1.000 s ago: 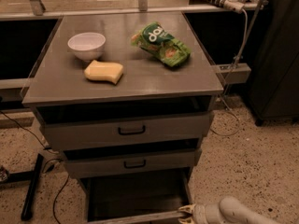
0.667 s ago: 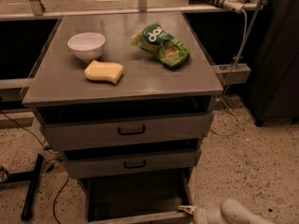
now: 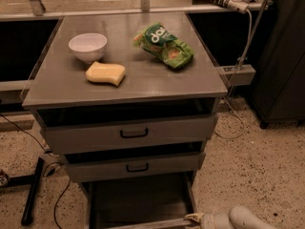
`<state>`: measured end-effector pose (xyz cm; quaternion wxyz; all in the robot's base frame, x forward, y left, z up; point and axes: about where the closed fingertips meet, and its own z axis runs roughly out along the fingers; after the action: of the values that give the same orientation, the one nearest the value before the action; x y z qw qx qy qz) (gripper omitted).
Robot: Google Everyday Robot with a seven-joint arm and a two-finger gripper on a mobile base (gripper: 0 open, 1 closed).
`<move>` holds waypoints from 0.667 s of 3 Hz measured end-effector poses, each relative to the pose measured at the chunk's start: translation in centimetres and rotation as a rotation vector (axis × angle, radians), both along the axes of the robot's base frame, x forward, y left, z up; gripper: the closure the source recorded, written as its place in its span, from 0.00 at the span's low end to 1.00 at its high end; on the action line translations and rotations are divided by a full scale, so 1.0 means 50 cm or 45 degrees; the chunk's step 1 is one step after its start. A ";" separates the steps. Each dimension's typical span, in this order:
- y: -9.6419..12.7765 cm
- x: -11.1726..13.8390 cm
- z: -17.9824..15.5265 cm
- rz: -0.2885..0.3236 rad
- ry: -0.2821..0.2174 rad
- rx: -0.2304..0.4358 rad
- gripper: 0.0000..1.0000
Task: Open bottom drawer
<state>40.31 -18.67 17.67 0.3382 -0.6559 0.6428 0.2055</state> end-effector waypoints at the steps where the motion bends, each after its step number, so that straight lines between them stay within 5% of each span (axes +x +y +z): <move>1: -0.013 -0.017 -0.002 -0.005 0.008 0.003 1.00; 2: -0.013 -0.018 0.007 -0.005 0.008 0.003 0.81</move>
Offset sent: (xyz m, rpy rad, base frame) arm -0.2317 -0.0669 -0.0777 0.1743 0.0562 0.0182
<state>39.43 -19.32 18.04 0.3375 -0.6535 0.6449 0.2076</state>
